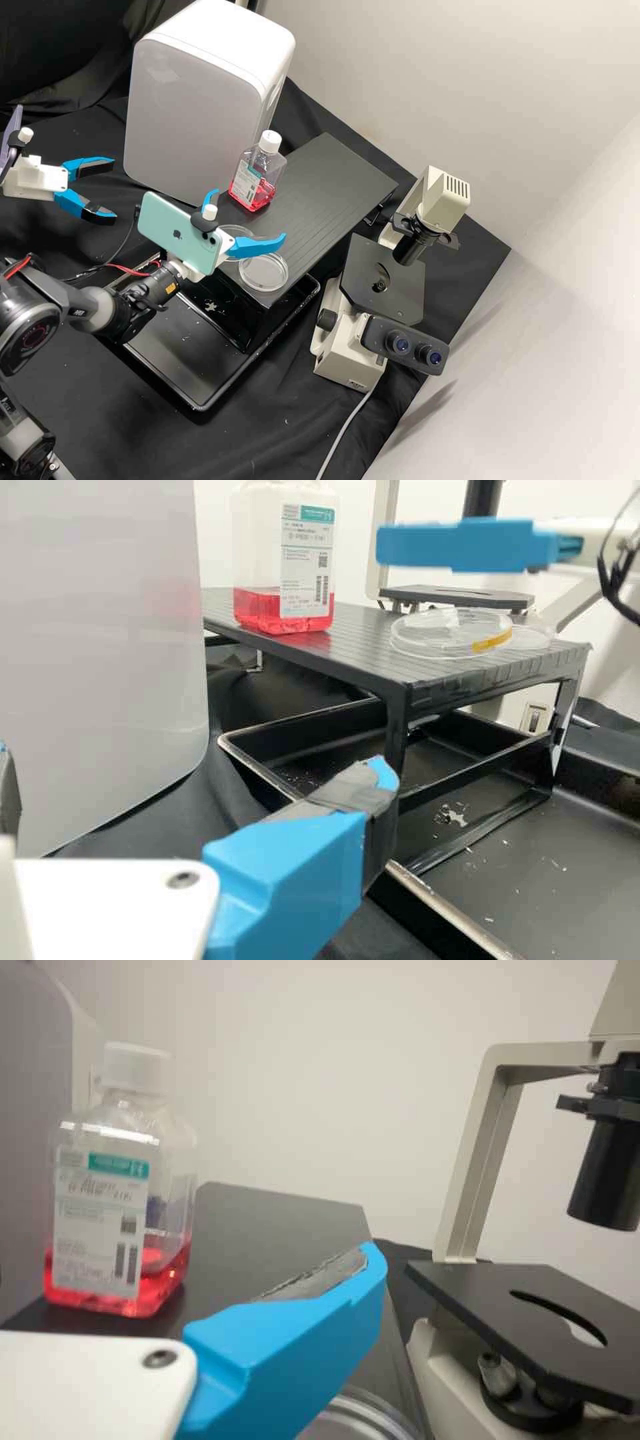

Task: Place the lid on the petri dish

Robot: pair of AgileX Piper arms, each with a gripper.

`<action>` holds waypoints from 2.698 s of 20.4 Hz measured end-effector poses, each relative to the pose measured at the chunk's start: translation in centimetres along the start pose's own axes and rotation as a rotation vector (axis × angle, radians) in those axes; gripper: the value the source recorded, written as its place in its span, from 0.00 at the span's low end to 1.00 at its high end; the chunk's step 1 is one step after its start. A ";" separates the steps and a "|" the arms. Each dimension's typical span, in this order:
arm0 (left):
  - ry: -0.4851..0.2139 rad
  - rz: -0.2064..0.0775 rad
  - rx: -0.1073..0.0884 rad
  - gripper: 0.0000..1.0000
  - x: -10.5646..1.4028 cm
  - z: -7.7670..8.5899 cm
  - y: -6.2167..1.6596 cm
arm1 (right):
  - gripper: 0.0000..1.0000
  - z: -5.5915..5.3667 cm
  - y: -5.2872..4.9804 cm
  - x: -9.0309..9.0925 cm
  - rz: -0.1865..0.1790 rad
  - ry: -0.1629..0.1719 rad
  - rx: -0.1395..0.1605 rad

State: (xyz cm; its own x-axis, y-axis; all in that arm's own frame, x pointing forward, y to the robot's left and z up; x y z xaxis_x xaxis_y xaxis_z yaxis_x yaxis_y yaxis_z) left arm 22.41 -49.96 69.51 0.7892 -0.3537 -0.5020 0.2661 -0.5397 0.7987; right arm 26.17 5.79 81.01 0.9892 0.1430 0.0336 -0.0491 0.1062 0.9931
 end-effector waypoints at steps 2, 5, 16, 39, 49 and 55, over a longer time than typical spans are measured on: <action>0.000 0.000 0.000 1.00 0.0 0.0 0.00 | 1.00 0.4 -0.3 -0.6 -0.007 -0.016 0.001; 0.000 0.000 0.000 1.00 0.0 0.0 0.00 | 1.00 1.1 -0.9 -1.6 -0.025 -0.051 0.006; 0.000 0.000 0.000 1.00 0.0 0.0 0.00 | 1.00 0.7 -0.8 -2.8 0.038 -0.074 -0.029; 0.000 0.000 0.000 1.00 0.0 0.0 0.00 | 0.00 1.0 -3.7 -1.8 -0.044 -0.098 -0.072; 0.000 0.000 0.000 1.00 0.0 0.0 0.00 | 0.00 1.0 -3.6 -1.8 -0.038 -0.096 -0.072; 0.000 0.000 0.000 1.00 0.0 0.0 0.00 | 0.00 1.3 -3.4 -1.7 -0.031 -0.106 -0.075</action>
State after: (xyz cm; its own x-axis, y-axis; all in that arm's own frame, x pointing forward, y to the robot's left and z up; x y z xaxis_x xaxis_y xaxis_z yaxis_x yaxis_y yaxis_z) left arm 22.41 -49.96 69.51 0.7892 -0.3537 -0.5020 0.2661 -0.5397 0.7987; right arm 24.80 3.94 77.71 0.9992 0.0345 0.0190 -0.0250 0.1825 0.9829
